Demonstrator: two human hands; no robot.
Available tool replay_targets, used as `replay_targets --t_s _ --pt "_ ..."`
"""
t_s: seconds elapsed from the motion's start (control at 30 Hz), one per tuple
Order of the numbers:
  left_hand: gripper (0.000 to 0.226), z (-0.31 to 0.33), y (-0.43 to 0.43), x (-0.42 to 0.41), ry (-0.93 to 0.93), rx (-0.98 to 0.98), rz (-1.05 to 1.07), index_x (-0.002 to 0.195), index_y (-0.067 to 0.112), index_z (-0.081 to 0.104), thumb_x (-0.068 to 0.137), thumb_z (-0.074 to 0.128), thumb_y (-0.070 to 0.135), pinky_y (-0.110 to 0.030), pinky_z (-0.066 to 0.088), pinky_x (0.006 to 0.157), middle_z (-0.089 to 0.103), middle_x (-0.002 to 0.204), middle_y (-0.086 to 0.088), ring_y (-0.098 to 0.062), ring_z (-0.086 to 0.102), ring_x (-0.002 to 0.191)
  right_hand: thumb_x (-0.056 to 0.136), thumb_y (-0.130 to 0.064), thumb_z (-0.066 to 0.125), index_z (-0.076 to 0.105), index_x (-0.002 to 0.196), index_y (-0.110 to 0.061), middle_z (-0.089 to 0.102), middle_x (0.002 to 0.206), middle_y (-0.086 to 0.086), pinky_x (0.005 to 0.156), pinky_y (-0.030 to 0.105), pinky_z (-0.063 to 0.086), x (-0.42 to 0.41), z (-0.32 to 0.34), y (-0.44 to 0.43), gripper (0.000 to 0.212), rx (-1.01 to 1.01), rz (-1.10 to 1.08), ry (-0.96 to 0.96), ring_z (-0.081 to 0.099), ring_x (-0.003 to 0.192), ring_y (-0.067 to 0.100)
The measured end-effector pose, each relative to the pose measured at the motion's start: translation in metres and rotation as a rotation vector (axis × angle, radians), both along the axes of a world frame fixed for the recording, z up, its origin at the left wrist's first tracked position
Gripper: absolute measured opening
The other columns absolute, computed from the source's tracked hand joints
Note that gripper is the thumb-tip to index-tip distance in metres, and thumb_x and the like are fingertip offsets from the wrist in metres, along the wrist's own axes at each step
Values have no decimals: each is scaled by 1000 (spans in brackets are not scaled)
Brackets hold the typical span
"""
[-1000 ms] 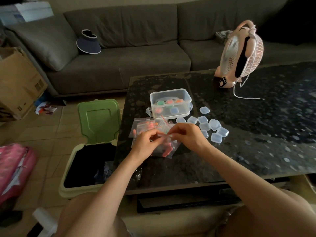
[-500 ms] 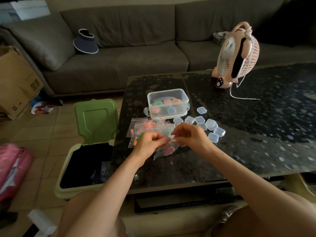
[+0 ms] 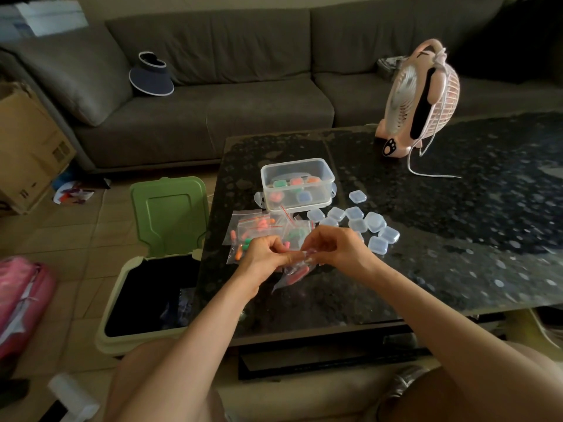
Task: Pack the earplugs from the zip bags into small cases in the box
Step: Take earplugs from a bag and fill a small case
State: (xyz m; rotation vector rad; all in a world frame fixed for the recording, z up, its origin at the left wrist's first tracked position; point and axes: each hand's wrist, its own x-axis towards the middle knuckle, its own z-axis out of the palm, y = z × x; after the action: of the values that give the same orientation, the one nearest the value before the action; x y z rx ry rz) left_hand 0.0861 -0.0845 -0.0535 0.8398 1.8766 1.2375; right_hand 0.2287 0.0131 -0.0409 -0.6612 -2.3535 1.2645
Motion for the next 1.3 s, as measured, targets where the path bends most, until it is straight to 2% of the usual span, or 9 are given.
replay_targets --t_s 0.17,0.3,0.47,0.67,0.77,0.9,1.1,1.23,1.3 --pt "30 2 0 2 1 20 6 65 14 52 67 82 16 -44 53 88 69 98 -17 -25 65 100 78 -11 75 69 90 -17 68 82 -4 75 20 53 -1 0 1 14 34 17 -44 65 76 8" --pt "26 2 0 3 29 47 -39 73 14 54 71 79 18 -35 52 76 66 91 -14 -24 63 89 77 -7 75 70 87 -16 65 76 -10 68 12 51 -2 1 1 14 51 -19 -56 62 69 3" --pt "24 5 -1 0 15 96 -110 99 15 60 79 72 12 -26 52 66 70 88 -9 -19 67 86 73 -4 76 68 86 -14 60 66 -10 58 11 46 -3 0 3 18 103 -68 -54 58 59 -4" --pt "18 5 -3 -2 60 103 -59 85 15 62 74 76 10 -14 51 62 69 85 -12 -15 66 80 74 -7 77 65 81 -17 61 73 -11 65 9 47 -8 0 2 18 78 0 -49 58 65 -5" --pt "24 3 -2 -2 61 102 -69 82 14 63 67 81 11 -22 51 62 65 71 -1 -2 61 64 72 0 76 60 71 -19 61 68 -7 61 12 44 -7 -1 4 24 17 -1 -54 54 60 -3" --pt "26 2 -2 -3 123 99 -99 84 14 62 68 82 17 -38 54 72 66 74 -12 -17 62 72 73 -2 76 58 68 -18 58 64 -7 55 10 41 -6 -1 5 25 -20 10 -90 52 54 -5" --pt "18 5 -3 -2 143 132 -91 76 16 58 74 76 17 -17 45 54 52 59 6 -3 50 56 74 -1 76 60 72 -13 61 65 -4 62 22 48 -4 0 7 20 -167 63 -11 56 63 8" --pt "14 8 -5 -1 134 181 -126 75 17 59 77 73 15 -19 47 63 57 71 2 -8 54 69 75 -1 75 67 74 -17 66 65 -7 63 21 51 -3 2 8 18 -197 42 11 61 62 6" --pt "11 13 -7 0 125 186 -188 78 12 60 78 71 10 -10 48 65 60 79 0 -4 58 73 76 -2 74 70 75 -19 68 68 -7 62 17 50 -2 2 9 18 -158 14 -4 63 63 4"
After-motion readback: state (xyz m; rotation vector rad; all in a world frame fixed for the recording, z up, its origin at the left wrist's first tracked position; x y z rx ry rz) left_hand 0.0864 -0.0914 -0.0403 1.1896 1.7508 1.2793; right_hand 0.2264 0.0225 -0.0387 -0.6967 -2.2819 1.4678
